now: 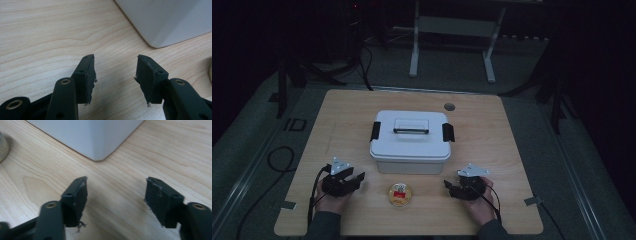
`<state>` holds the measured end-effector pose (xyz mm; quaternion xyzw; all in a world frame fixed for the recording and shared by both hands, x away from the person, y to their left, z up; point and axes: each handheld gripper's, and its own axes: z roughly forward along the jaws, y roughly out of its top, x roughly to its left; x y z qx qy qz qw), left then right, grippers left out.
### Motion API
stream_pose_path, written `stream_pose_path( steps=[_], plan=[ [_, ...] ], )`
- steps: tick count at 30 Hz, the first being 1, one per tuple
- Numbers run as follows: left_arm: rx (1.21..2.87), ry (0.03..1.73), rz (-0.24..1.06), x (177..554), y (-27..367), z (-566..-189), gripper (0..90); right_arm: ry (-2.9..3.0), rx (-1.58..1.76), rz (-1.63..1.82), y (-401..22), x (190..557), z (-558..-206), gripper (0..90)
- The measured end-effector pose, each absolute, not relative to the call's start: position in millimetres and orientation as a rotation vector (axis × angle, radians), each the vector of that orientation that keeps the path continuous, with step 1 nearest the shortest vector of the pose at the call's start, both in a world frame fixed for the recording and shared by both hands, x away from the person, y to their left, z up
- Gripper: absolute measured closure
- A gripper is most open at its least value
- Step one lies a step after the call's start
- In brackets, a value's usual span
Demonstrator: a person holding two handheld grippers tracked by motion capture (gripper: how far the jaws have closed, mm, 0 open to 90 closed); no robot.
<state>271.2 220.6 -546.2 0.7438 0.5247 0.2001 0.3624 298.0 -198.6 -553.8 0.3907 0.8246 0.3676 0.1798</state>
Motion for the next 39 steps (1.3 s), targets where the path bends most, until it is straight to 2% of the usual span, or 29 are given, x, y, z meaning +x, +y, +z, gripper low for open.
stream_pose_path(
  steps=[3,5,7,12,23,30,36,39],
  plan=[
    [1.92,1.339,0.51,270,220,-545,49.5,2.32,1.106,1.054,-201,296,-551,41.2],
    [1.921,1.335,0.511,270,219,-545,49.9,2.32,1.106,1.054,-201,296,-551,41.2],
    [1.935,1.307,0.495,268,217,-543,51.8,2.312,1.105,1.085,-203,294,-548,47.2],
    [1.949,1.264,0.463,268,214,-542,55.0,2.315,1.073,1.088,-201,291,-548,51.2],
    [1.959,1.167,0.418,263,204,-531,60.5,2.319,1.063,1.053,-201,288,-550,53.0],
    [1.97,1.078,0.373,257,189,-519,72.2,2.31,1.064,1.042,-202,287,-550,52.8],
    [1.997,1.015,0.333,255,175,-514,86.4,2.306,1.067,1.036,-203,286,-550,51.7],
    [2.013,0.984,0.323,255,167,-514,89.6,2.302,1.069,1.036,-204,287,-550,51.6]
  ],
)
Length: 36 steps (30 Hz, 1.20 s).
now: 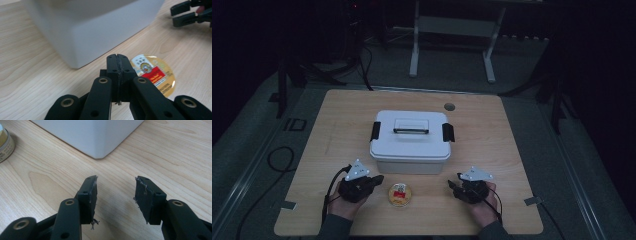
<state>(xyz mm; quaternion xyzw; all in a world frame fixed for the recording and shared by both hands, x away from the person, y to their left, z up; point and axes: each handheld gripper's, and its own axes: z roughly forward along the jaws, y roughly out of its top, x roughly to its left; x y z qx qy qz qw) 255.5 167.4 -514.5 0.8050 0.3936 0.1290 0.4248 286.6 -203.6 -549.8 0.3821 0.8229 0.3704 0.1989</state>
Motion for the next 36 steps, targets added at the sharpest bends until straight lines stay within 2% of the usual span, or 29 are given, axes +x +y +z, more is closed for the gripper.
stream_pose_path(
  steps=[23,30,36],
  plan=[
    [2.162,0.756,0.231,254,85,-522,89.9,2.277,1.103,1.026,-213,288,-550,48.3],
    [2.205,0.736,0.224,252,71,-530,89.8,2.278,1.102,1.026,-213,288,-551,48.2],
    [2.229,0.765,0.226,253,75,-534,89.8,2.275,1.1,1.029,-213,288,-551,48.2]
  ],
)
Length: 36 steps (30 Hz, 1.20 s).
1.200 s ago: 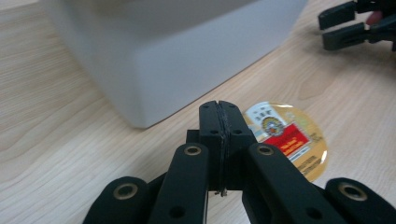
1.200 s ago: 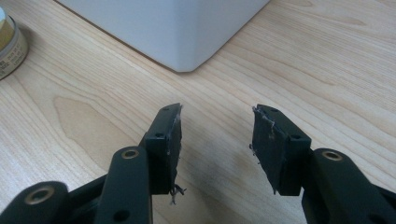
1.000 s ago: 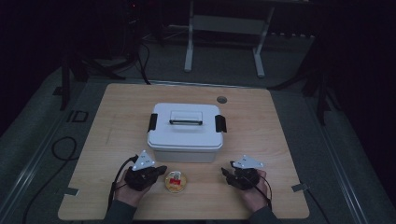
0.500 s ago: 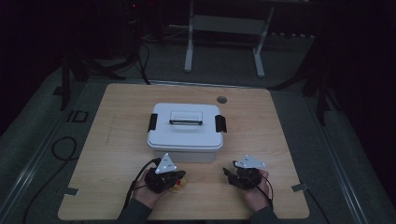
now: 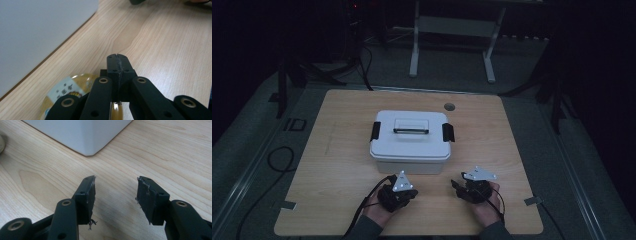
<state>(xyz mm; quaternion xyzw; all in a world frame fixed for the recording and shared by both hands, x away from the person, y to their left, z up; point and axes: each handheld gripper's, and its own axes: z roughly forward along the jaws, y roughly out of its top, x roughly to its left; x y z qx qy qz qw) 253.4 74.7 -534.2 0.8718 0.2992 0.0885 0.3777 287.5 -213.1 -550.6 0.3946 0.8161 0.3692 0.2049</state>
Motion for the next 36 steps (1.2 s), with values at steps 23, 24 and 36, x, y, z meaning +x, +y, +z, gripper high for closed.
stream_pose_path(
  steps=[23,24,36],
  plan=[
    [2.192,1.018,0.361,254,153,-535,89.7,2.27,1.094,1.034,-214,287,-549,48.0],
    [2.185,1.035,0.366,254,156,-535,89.8,2.27,1.094,1.034,-214,287,-549,48.0],
    [2.091,1.109,0.431,262,180,-528,89.5,2.254,1.092,1.047,-216,288,-544,47.9]
  ],
)
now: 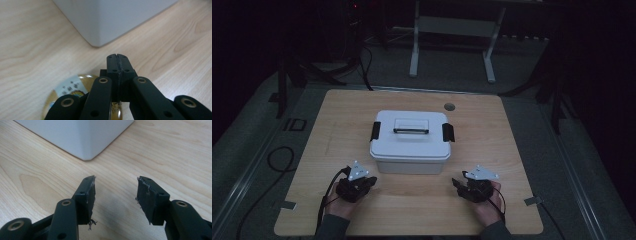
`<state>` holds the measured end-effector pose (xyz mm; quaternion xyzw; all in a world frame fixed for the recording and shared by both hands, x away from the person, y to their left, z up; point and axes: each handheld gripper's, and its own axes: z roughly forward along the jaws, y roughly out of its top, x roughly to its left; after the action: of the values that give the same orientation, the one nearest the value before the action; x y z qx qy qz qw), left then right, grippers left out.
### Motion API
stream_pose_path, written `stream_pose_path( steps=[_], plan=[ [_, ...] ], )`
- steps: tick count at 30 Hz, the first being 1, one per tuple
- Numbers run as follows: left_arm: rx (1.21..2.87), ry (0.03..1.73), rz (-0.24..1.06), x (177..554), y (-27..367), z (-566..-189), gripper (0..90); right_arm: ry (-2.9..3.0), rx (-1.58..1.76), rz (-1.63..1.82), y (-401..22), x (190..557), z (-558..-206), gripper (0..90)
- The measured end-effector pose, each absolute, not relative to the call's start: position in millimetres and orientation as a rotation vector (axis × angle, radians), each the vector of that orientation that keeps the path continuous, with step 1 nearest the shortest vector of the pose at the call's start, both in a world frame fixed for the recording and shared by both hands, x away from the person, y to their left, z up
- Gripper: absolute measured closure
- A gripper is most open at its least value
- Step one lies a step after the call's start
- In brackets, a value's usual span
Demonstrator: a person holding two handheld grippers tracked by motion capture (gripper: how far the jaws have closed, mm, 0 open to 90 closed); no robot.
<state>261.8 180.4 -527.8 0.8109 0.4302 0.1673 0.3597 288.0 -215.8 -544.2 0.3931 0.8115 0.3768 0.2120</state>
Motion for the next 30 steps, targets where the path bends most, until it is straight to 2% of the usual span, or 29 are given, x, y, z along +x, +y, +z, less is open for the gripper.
stream_pose_path(
  steps=[6,16,30],
  plan=[
    [2.012,1.147,0.499,276,188,-517,89.7,2.246,1.078,1.038,-216,287,-540,47.5],
    [1.933,1.152,0.523,305,187,-507,89.9,2.227,1.082,1.034,-219,290,-536,47.5],
    [1.976,1.031,0.458,295,162,-509,89.8,2.176,1.079,1.038,-226,307,-522,49.1]
  ],
)
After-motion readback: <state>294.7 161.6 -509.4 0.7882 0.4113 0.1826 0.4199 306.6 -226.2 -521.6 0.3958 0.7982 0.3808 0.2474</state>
